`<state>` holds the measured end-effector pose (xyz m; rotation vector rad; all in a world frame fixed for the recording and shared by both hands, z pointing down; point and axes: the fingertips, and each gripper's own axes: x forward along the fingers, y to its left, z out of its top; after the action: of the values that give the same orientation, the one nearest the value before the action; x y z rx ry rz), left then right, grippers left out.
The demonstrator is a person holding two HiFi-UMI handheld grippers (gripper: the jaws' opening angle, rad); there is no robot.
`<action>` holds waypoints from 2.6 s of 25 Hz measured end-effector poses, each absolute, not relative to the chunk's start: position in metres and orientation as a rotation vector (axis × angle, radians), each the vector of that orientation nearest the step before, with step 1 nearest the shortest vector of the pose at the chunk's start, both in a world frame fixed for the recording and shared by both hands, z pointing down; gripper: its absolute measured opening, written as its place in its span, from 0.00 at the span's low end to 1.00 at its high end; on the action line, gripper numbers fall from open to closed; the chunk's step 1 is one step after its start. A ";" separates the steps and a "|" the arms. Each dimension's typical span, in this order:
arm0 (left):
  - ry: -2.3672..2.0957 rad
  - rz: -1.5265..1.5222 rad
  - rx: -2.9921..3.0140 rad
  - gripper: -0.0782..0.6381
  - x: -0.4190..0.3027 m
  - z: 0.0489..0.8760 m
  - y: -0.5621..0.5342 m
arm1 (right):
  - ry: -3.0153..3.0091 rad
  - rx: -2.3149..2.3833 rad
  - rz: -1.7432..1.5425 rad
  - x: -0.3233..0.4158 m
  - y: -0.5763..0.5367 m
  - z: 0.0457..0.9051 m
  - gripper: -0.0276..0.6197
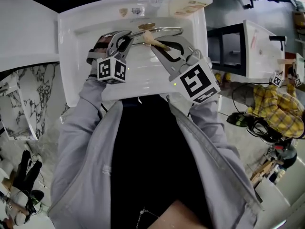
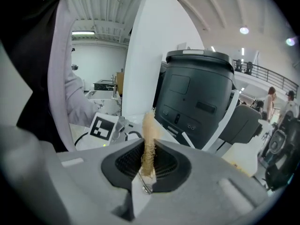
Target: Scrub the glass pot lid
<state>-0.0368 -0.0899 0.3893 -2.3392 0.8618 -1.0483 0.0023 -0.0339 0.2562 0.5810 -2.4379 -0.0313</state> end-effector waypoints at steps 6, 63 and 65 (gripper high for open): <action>0.589 -0.967 -2.181 0.17 -0.004 0.393 -0.047 | -2.432 0.553 -0.015 0.000 -0.039 0.266 0.09; 0.284 -1.329 -2.253 0.17 -0.090 0.499 0.045 | -1.913 -0.243 -0.238 -0.094 -0.054 0.540 0.09; 0.291 -1.330 -2.254 0.17 -0.090 0.499 0.044 | -1.877 -0.295 -0.255 -0.095 -0.049 0.546 0.09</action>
<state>-0.0904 0.0445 0.4990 -2.2539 0.2907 -1.3300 -0.0948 -0.0491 0.5457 -0.2950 -1.8772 -0.2553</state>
